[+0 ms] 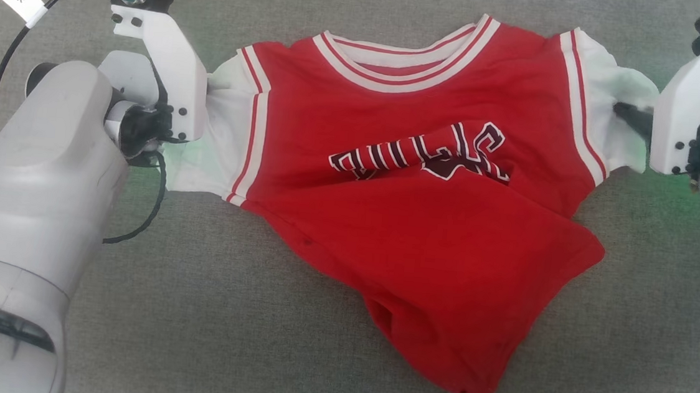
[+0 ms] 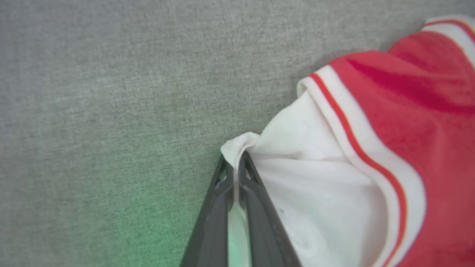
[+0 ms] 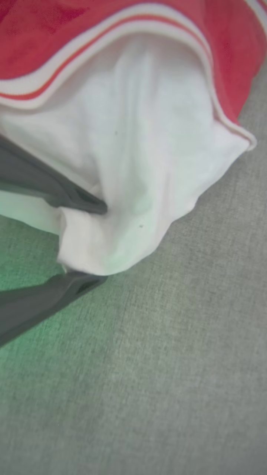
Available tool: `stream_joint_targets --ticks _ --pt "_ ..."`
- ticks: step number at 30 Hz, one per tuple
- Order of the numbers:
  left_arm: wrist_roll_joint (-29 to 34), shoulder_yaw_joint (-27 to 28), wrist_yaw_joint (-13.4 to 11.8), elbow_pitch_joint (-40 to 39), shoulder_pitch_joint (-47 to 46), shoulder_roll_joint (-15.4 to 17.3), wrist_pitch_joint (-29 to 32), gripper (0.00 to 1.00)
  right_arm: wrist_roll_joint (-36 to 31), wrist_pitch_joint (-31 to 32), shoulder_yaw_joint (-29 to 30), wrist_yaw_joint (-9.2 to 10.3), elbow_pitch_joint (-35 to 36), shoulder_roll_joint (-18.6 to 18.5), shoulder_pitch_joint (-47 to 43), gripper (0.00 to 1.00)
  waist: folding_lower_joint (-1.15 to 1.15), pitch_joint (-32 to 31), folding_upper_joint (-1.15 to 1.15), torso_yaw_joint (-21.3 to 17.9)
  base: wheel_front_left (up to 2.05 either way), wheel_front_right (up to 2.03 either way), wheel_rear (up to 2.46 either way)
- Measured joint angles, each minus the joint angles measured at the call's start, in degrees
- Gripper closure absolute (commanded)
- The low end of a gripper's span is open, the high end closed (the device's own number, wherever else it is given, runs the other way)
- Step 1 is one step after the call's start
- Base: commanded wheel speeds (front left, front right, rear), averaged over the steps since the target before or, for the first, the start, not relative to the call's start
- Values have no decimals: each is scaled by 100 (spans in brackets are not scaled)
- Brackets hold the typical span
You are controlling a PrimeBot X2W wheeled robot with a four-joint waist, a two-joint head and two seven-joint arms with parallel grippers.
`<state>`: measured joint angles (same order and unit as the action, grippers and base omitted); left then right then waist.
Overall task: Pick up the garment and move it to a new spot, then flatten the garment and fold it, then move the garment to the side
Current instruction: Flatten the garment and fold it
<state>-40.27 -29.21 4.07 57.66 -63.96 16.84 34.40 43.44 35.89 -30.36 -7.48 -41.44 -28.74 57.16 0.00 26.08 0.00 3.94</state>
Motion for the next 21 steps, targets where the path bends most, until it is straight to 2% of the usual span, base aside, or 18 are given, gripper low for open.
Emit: stream_joint_targets --ticks 4,8,21 --pt "-10 -11 68 190 -75 -56 -133 100 162 -137 -152 -2 -149 34 105 100 0 -43 0 12 0 0 0" --pt "-54 -41 113 335 -98 -67 -233 100 328 -415 -303 -2 -115 -81 100 100 0 -207 0 5 0 0 0" --pt "80 -214 252 74 -612 245 -538 100 488 -1291 -491 -2 650 -664 256 100 0 -1285 0 -128 0 0 0"
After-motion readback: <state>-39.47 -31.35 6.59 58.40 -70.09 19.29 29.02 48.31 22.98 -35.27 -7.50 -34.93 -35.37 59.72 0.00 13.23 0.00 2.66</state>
